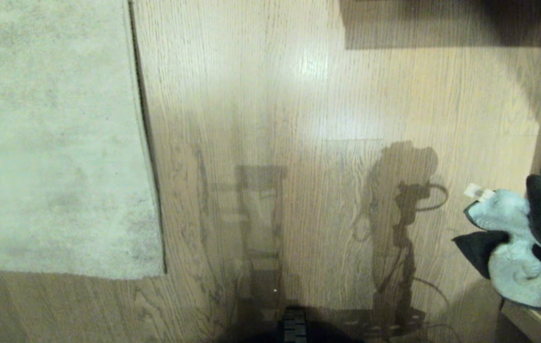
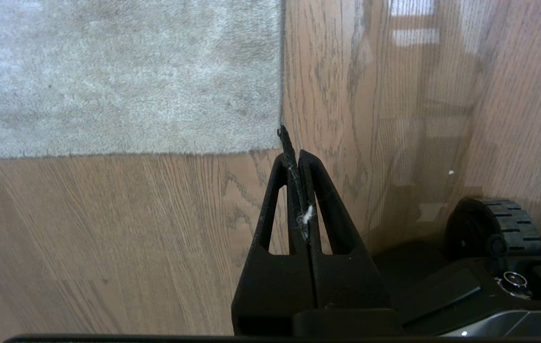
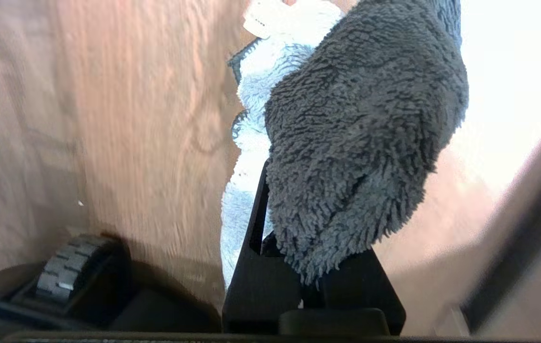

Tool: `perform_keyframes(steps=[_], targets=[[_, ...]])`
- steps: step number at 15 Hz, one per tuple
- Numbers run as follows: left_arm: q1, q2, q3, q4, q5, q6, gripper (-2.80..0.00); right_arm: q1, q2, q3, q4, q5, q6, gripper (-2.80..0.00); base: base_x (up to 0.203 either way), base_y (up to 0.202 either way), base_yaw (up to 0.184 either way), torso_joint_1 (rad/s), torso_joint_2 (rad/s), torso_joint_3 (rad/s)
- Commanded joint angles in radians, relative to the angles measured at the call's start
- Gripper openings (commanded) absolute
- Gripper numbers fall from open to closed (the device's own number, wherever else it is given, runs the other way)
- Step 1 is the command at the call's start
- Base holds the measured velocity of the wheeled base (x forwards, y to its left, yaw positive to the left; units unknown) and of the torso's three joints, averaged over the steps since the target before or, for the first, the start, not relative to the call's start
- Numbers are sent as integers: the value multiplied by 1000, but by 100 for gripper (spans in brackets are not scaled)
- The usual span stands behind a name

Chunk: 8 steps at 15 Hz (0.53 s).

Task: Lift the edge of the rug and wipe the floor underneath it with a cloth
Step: Put down the rag

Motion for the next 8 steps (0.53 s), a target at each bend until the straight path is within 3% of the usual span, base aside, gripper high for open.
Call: perform_keyframes(steps=[1, 8], targets=[[0, 0, 0, 1, 1, 0, -280, 10, 154, 15, -101, 16, -1, -280, 0, 0, 0, 0, 0, 0], [-1, 0, 0, 1, -1, 0, -280, 25, 372, -12, -360, 23, 33, -280, 0, 0, 0, 0, 0, 0]])
